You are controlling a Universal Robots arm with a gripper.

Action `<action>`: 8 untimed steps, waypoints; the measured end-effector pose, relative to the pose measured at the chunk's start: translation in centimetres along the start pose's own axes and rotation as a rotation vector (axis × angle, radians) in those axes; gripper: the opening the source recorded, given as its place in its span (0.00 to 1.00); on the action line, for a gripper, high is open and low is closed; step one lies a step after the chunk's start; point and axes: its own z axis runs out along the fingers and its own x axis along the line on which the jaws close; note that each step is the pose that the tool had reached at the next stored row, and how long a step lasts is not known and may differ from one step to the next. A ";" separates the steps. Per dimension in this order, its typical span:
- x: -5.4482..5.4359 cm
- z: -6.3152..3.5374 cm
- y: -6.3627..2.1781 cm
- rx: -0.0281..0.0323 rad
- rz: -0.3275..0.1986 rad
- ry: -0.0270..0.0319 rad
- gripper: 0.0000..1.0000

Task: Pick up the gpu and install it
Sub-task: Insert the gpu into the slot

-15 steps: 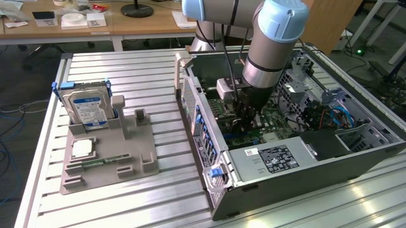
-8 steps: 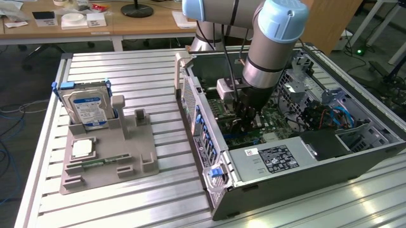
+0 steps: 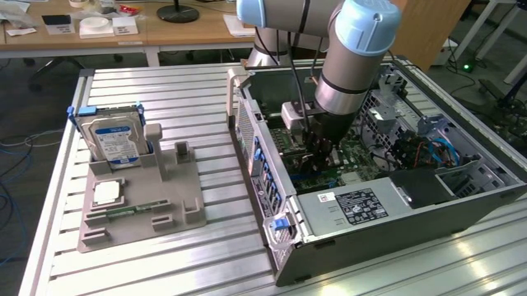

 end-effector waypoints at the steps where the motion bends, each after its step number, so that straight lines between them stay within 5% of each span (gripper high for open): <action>1: 0.0 0.00 0.00 0.0000 0.000 0.0000 0.28; 8: 0.0 0.00 0.00 0.0001 0.004 0.0001 0.28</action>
